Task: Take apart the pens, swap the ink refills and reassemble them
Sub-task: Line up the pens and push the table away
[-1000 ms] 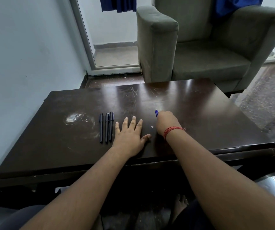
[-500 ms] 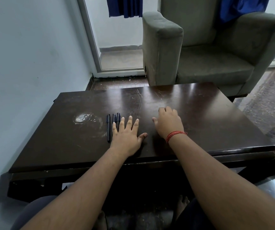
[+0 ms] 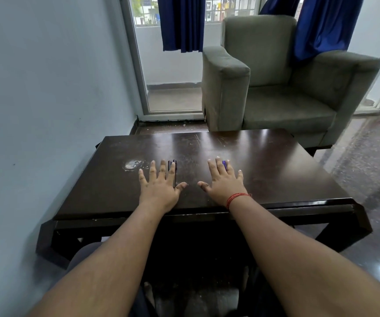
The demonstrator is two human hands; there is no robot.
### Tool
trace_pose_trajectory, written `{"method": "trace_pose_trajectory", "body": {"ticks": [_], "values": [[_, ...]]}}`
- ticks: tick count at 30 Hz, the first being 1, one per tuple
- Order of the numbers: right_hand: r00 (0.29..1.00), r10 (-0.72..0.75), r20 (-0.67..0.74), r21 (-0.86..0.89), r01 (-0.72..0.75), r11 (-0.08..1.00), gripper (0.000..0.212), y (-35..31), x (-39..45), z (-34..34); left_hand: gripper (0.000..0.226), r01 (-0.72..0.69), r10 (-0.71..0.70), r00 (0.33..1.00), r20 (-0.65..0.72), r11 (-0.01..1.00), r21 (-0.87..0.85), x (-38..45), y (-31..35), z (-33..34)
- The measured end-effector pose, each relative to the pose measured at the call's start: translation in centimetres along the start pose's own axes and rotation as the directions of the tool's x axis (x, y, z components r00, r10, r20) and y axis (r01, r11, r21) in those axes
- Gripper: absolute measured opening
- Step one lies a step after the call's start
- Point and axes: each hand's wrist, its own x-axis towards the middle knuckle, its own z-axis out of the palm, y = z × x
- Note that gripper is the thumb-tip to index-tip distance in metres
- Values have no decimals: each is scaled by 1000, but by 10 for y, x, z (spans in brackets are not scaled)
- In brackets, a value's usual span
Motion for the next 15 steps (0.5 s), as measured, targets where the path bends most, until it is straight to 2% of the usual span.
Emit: {"method": "trace_pose_trajectory", "body": {"ticks": [9,15], "values": [[999,-26,-25,-61,24,998,84,3,8,5,76,-2,2,1000,3,1000,-1,10,-2,1],[999,-41,-32,-118,37,992,88,23,103,28,75,25,-25,1000,2,1000,19,104,-21,39]]}}
